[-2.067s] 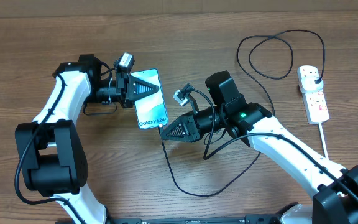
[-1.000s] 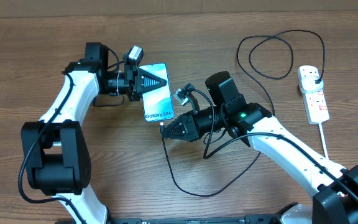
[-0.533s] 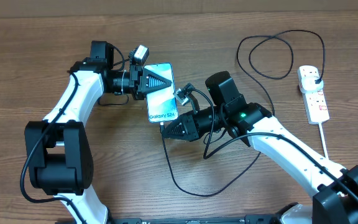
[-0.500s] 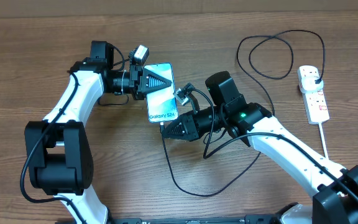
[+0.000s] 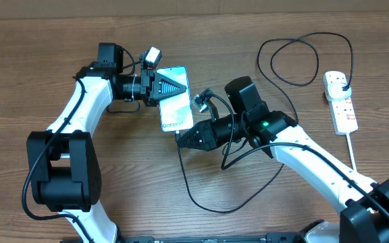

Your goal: Plug charger to phone and switch on socket

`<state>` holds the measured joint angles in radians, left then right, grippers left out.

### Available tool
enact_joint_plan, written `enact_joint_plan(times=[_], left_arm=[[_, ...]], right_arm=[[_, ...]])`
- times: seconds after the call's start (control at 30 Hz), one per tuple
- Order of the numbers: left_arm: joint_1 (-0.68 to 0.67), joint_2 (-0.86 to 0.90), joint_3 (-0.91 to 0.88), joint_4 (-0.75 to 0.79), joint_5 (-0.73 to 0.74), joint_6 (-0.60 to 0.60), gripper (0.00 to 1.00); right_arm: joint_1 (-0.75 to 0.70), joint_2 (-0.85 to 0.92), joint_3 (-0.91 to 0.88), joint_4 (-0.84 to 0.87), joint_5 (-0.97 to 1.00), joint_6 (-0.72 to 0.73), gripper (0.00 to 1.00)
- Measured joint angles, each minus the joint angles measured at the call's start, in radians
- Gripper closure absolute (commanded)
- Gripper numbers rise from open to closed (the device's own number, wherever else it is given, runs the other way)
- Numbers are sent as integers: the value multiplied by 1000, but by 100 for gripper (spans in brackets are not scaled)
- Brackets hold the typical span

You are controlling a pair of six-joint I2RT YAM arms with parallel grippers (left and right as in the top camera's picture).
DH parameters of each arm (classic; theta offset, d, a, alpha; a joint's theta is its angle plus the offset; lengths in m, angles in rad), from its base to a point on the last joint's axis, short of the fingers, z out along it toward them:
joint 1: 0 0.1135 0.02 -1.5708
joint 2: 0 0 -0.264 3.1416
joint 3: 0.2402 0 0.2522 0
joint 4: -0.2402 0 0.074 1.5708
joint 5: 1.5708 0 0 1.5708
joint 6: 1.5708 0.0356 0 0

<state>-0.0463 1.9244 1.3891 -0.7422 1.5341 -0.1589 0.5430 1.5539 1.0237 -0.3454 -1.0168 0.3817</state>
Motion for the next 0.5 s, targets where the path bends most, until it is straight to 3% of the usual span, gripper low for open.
enact_joint_plan(times=[0.5], left_arm=[[1,0,0,2,-1,-60,96]], right_arm=[[-11,0,0,-5,-9,7,96]])
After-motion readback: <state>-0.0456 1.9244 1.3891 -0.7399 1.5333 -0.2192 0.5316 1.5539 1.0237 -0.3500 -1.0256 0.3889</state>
